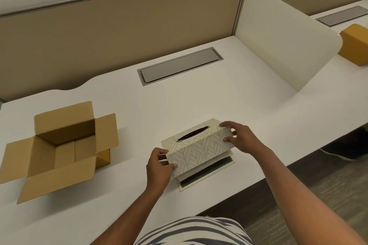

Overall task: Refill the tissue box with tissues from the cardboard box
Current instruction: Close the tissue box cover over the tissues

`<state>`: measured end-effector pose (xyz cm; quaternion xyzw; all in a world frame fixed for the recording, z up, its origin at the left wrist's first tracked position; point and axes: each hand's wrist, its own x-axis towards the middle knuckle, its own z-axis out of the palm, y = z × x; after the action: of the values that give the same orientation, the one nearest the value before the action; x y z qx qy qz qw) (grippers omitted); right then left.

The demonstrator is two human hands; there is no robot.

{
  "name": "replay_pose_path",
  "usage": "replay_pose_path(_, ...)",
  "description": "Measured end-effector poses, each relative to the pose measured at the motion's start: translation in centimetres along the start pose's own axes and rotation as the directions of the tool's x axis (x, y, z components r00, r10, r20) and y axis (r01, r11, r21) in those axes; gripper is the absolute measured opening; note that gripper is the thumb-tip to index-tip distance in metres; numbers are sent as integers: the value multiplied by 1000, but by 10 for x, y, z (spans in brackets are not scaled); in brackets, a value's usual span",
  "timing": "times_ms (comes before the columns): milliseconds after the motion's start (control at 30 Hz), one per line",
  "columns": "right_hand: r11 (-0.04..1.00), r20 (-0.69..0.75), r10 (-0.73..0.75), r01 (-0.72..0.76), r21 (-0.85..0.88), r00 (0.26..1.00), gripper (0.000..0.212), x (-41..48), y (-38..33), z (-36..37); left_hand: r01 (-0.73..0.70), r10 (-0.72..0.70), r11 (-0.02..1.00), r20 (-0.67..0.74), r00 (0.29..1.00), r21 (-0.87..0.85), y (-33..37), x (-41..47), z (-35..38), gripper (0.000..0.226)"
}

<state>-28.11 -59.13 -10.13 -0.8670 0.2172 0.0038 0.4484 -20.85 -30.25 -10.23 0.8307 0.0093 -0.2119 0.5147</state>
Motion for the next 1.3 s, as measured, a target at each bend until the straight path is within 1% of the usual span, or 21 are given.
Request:
replay_pose_path(233,1000,-56,10,-9,25,998,47,-24,16,10,-130,130,987,10,992,92,-21,-22,12,45)
replay_pose_path(367,998,-97,54,-52,28,994,47,-37,28,21,-188,182,968,50,982,165,-36,-31,18,39)
replay_pose_path(567,999,-145,34,-30,29,989,38,-60,45,39,-269,242,923,128,962,276,-60,-42,25,31)
replay_pose_path(700,999,-186,43,-41,13,982,32,-67,49,48,-309,274,892,148,950,330,-70,-45,27,28)
replay_pose_path(867,999,-191,35,-41,-30,981,31,-71,50,52,-406,349,803,208,914,436,-80,-47,22,22)
replay_pose_path(967,998,-210,37,-49,-50,977,29,-75,49,54,-476,398,743,262,879,469,-82,-49,18,29)
replay_pose_path(1067,988,-229,61,-91,-124,971,31,-78,44,57,-593,509,601,315,801,536,-81,-49,14,43)
replay_pose_path(1133,972,-261,66,-121,-200,963,35,-81,38,60,-617,531,548,335,779,565,-77,-48,10,43)
replay_pose_path(1200,951,-336,33,-133,-279,941,40,-82,30,62,-615,530,533,337,778,581,-73,-48,4,38)
replay_pose_path(1233,941,-381,-5,-124,-314,925,39,-80,26,63,-613,536,533,328,778,583,-71,-48,1,36)
replay_pose_path(1300,922,-417,-70,-101,-374,906,36,-78,16,73,-615,573,539,284,769,576,-66,-44,-7,35)
